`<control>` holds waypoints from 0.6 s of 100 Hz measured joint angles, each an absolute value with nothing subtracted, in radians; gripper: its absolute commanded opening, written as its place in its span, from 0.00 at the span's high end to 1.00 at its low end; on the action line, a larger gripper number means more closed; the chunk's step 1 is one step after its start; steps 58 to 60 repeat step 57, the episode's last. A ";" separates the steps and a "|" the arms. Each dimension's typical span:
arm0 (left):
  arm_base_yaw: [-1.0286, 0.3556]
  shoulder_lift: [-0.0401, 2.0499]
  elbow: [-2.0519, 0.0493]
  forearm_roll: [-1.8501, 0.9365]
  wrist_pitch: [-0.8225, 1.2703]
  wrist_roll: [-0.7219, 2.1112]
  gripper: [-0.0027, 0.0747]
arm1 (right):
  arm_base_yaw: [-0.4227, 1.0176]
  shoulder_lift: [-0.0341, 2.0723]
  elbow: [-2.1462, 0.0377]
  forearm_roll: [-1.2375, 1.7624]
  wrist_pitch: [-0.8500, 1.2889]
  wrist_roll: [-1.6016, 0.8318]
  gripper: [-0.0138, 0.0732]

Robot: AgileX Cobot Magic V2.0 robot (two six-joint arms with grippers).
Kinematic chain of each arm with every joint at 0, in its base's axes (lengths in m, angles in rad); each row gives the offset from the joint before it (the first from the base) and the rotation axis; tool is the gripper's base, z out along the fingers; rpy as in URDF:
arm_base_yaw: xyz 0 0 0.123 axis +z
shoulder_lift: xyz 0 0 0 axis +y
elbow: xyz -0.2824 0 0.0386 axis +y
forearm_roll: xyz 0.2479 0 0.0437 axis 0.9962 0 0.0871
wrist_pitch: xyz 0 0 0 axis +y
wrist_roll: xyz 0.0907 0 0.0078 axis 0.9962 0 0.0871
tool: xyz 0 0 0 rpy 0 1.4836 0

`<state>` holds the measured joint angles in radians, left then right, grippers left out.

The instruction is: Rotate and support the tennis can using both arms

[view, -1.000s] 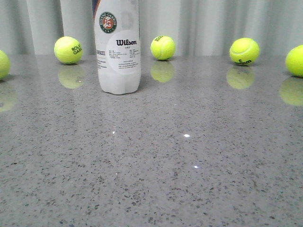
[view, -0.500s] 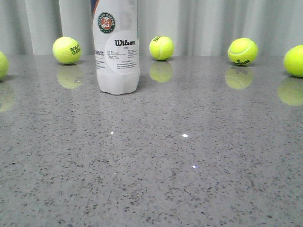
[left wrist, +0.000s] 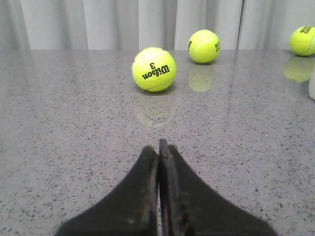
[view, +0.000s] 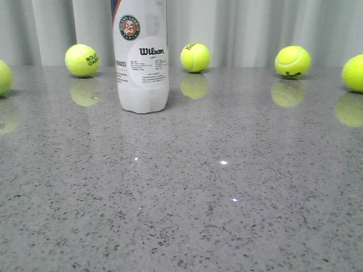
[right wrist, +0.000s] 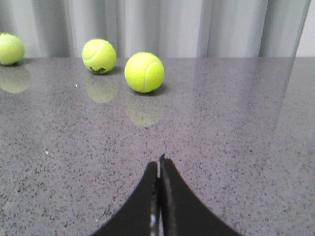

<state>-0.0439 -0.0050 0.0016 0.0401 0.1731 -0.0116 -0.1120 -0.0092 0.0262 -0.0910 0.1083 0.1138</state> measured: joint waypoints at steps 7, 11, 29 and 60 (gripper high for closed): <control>-0.044 -0.005 0.002 0.040 0.173 -0.012 0.99 | -0.112 -0.009 0.026 -0.090 0.088 0.112 0.92; -0.044 -0.005 0.002 0.040 0.173 -0.012 0.99 | -0.110 -0.009 0.026 -0.090 0.077 0.112 0.92; -0.044 -0.005 0.002 0.040 0.173 -0.012 0.99 | -0.101 -0.009 0.026 -0.090 0.059 0.112 0.92; -0.044 -0.005 0.002 0.040 0.173 -0.012 0.99 | -0.101 -0.009 0.026 -0.090 0.061 0.112 0.92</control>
